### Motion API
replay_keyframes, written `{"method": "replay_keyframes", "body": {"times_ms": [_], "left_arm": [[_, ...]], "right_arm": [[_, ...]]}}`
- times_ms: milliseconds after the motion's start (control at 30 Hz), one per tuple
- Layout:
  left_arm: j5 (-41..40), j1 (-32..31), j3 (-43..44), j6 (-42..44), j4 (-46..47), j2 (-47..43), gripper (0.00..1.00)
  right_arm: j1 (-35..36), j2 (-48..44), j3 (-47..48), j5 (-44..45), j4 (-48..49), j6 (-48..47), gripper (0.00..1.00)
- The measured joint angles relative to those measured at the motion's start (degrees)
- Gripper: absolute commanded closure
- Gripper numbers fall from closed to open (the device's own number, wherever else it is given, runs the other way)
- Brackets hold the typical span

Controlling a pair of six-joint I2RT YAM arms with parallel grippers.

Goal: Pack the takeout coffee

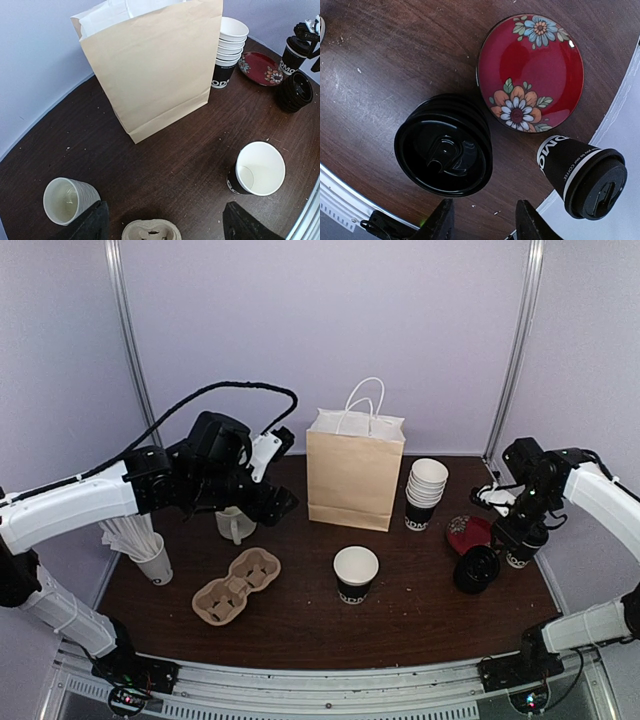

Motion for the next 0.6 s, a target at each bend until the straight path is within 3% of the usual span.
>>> {"method": "replay_keyframes", "body": {"times_ms": [600], "left_arm": [[0.61,0.0,1.51,0.24,-0.04,1.33,0.18]], "right_arm": [[-0.07,6.14,-3.17,1.75,2.91,-1.53,0.57]]}}
